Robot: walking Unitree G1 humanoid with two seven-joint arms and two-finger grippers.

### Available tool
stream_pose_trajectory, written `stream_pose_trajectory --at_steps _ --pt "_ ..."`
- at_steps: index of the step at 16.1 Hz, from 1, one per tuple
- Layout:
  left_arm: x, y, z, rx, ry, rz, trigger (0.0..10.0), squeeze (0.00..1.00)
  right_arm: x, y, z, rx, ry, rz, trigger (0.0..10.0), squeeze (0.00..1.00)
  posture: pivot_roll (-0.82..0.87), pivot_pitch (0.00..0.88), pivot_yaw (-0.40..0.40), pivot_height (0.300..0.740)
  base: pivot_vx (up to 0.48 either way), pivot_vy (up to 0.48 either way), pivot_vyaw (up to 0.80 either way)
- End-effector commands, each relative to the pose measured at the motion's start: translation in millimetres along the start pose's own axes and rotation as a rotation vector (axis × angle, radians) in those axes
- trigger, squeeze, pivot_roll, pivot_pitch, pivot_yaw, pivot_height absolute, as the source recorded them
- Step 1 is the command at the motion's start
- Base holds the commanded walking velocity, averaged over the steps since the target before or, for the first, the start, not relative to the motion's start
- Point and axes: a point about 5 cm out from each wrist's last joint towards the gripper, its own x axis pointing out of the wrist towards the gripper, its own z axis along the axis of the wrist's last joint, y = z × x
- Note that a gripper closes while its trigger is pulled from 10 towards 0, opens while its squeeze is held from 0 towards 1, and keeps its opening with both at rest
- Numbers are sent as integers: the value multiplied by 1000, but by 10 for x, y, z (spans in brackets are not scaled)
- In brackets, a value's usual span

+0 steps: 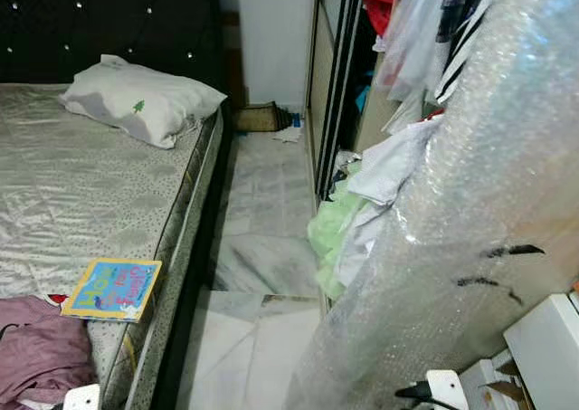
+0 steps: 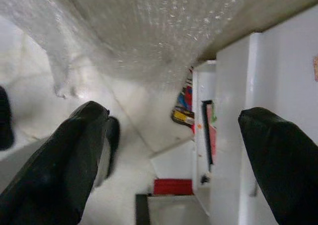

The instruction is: Clean up the room

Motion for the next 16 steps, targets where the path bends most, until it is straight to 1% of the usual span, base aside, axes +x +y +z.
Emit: stream_pose_trajectory --at_steps 1,2,4,6,7,8,10,13,15,16 --pt "3 -32 1 -22 7 -43 10000 0 -2 0 -14 27 12 18 10000 0 -46 5 -51 740 0 0 0" --pt "4 -40 2 -30 8 -56 10000 0 -1 6 -8 34 8 21 10000 0 -43 2 -53 740 0 0 0" --pt "2 -49 -6 -44 15 -81 10000 0 1 15 -3 12 8 27 10000 0 -45 0 -61 740 0 0 800" --pt "-5 -15 -16 -19 28 -72 10000 0 2 29 2 -34 9 46 10000 0 -47 10 -52 740 0 0 800" --pt "-10 -13 -25 25 39 -93 10000 0 -2 15 -15 -45 15 38 10000 0 -46 23 -32 740 0 0 800" --pt "-11 -11 -31 35 42 -98 10000 0 -4 9 -26 -46 20 33 10000 0 -46 25 -29 740 0 0 800" --pt "-22 13 -73 92 60 -97 10000 0 -17 -7 -89 -68 43 32 10000 0 -61 36 -15 740 0 0 706" --pt "-31 38 -107 104 61 -85 10000 0 -28 -16 -132 -77 47 42 10000 0 -68 57 -14 740 0 0 608" --pt "-35 50 -126 127 66 -79 10000 0 -36 -34 -157 -104 58 41 10000 0 -55 69 -27 740 0 0 616" --pt "-37 55 -136 109 64 -71 10000 0 -37 -35 -165 -106 60 41 10000 0 -54 67 -29 740 0 0 800"
